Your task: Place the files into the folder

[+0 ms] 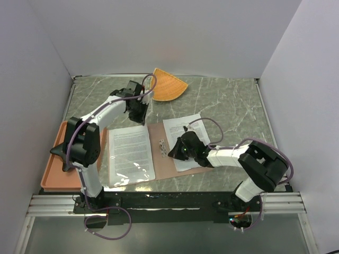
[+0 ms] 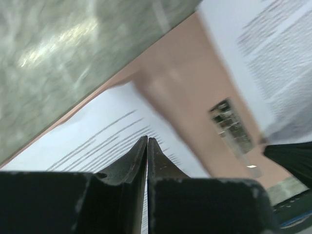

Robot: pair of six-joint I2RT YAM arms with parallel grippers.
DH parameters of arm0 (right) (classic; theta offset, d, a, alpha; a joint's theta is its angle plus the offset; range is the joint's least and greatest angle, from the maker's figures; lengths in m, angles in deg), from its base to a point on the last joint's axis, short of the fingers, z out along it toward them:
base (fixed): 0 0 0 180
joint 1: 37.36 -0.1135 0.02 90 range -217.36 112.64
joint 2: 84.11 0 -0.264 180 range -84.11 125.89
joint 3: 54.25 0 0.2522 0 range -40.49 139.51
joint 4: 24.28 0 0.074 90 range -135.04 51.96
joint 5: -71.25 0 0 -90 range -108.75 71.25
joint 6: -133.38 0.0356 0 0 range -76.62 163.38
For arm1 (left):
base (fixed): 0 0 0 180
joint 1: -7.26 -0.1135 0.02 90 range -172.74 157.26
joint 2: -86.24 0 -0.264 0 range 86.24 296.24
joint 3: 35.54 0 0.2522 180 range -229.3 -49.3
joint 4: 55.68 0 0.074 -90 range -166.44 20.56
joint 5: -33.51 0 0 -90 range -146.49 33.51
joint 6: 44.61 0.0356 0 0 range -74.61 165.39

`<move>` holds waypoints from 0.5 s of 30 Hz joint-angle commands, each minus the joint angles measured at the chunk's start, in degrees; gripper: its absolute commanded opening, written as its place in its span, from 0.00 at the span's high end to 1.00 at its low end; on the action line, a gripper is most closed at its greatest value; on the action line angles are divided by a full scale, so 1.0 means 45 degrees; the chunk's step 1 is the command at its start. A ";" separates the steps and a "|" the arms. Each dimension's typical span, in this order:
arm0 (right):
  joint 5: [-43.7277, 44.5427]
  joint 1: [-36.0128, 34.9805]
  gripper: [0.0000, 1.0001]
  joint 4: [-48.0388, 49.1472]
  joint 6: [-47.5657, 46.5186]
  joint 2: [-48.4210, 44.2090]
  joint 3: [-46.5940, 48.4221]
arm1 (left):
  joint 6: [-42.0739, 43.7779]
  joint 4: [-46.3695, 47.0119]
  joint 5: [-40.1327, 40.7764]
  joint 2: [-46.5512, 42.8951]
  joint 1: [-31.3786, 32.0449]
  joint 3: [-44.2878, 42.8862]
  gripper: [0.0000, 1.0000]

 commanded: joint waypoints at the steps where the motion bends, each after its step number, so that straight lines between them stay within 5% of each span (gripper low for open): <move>1: -0.1423 -0.0110 1.00 0.1303 -0.0868 -0.0202 0.0110 | 0.0643 -0.0040 0.1148 -0.0865 -0.0307 0.1303 0.89; 6: -0.3297 -0.0110 1.00 0.3391 -0.0244 0.1437 0.0519 | 0.0662 0.0740 0.1755 -0.0771 -0.0307 0.2613 0.90; 15: -0.3690 0.0318 1.00 0.4683 0.0324 0.2982 0.1261 | 0.0662 0.1757 0.2419 -0.0710 -0.0307 0.3668 0.92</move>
